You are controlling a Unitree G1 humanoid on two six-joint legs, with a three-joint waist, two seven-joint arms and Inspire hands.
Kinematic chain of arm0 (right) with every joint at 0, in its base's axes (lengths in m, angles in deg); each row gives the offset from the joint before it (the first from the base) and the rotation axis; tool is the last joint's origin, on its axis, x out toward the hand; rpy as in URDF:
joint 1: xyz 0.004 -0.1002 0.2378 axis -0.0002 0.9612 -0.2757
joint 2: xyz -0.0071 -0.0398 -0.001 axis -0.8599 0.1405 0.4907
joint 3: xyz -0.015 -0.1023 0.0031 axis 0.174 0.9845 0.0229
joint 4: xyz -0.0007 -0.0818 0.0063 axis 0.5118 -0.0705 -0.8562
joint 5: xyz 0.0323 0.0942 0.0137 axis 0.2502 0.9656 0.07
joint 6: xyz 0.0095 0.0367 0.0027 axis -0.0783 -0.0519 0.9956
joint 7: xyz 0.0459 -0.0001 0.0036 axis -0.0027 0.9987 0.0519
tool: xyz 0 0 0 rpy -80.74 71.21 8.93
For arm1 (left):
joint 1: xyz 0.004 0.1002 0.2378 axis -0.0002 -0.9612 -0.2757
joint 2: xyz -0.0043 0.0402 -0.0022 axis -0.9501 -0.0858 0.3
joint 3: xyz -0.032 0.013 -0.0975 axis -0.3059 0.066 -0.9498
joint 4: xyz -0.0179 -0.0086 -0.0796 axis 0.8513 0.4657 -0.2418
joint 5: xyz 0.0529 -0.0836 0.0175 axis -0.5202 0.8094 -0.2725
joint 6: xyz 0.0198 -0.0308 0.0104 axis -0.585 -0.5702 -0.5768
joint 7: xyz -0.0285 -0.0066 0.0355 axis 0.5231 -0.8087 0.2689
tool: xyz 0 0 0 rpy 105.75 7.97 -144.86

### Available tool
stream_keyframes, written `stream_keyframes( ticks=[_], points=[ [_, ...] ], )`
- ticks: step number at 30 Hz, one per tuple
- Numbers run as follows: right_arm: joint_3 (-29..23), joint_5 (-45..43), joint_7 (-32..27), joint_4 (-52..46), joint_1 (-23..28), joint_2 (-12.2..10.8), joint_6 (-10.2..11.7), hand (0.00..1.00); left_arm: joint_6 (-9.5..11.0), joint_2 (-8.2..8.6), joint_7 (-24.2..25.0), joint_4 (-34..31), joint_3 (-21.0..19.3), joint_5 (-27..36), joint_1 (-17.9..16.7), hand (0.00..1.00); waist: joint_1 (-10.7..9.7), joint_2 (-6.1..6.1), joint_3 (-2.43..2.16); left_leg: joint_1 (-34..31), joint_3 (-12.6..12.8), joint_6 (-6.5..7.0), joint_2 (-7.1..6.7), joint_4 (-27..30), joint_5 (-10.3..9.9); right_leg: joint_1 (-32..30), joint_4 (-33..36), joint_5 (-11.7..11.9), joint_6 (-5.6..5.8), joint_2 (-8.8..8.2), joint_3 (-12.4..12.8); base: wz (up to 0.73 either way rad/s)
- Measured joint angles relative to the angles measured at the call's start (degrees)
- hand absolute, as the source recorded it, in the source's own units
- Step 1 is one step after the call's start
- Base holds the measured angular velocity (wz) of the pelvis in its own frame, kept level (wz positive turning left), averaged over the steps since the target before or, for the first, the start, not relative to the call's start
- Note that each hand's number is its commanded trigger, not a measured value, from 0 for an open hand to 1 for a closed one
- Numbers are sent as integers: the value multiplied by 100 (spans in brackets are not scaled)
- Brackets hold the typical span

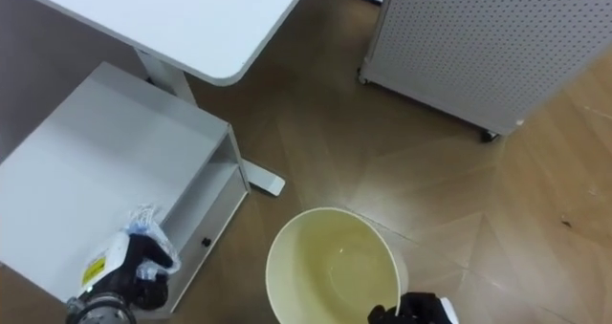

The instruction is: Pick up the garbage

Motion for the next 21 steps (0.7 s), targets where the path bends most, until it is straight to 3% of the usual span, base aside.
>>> stream_keyframes(
  ticks=[2, 3, 5, 7, 10, 12, 15, 21],
  points=[
    [-8, -57, 2, 27, 12, -31, 49, 100, 100, 52, -22, -128, -79, 132, -171, 100, 63, -3, -22, 90, 43, -4, -7, -93, 16, 58, -62, 14, 2, 3, 23, -6],
    [-8, -109, 2, 38, 46, -30, 64, 100, 114, 85, -16, -279, -74, 143, -319, 100, 110, 2, -85, 136, 60, -13, -31, -155, 24, 80, -91, 14, 4, -7, 31, -4],
    [-1, -158, 3, 97, 70, -48, 80, 100, 172, 112, -15, -550, -58, 147, -546, 100, 156, 8, -131, 227, 59, -21, -90, -275, 61, 173, -184, 21, 14, -11, 27, 3],
    [4, -172, 2, 132, 116, -83, 88, 100, 221, 181, 15, -893, -38, 252, -773, 100, 220, 11, -138, 358, 60, -32, -90, -409, 95, 310, -313, 49, 29, -2, 22, 5],
    [2, -192, 39, 102, 194, -99, 107, 100, 254, 415, 157, -1440, 70, 241, -1034, 100, 317, 34, -155, 415, 66, -22, -99, -525, 121, 387, -455, 85, 54, -5, 3, 0],
    [-1, -396, 67, -52, 284, -117, 149, 100, 311, 580, 360, -1727, 267, 240, -1193, 100, 302, 24, -161, 453, 90, 5, -195, -639, 151, 371, -456, 83, 72, -44, 38, 2],
    [2, -398, 133, -39, 291, -172, 154, 100, 335, 708, 602, -1921, 515, 243, -1265, 100, 297, 18, -164, 487, 123, 32, -273, -737, 185, 357, -458, 74, 92, -115, 49, 4],
    [90, -602, 489, 40, 270, -362, 194, 100, 517, 877, 1141, -1966, 1038, 68, -1374, 100, 291, -26, -177, 581, 225, 37, -282, -760, 188, 375, -455, 83, 112, -108, 139, -7]
  ],
)
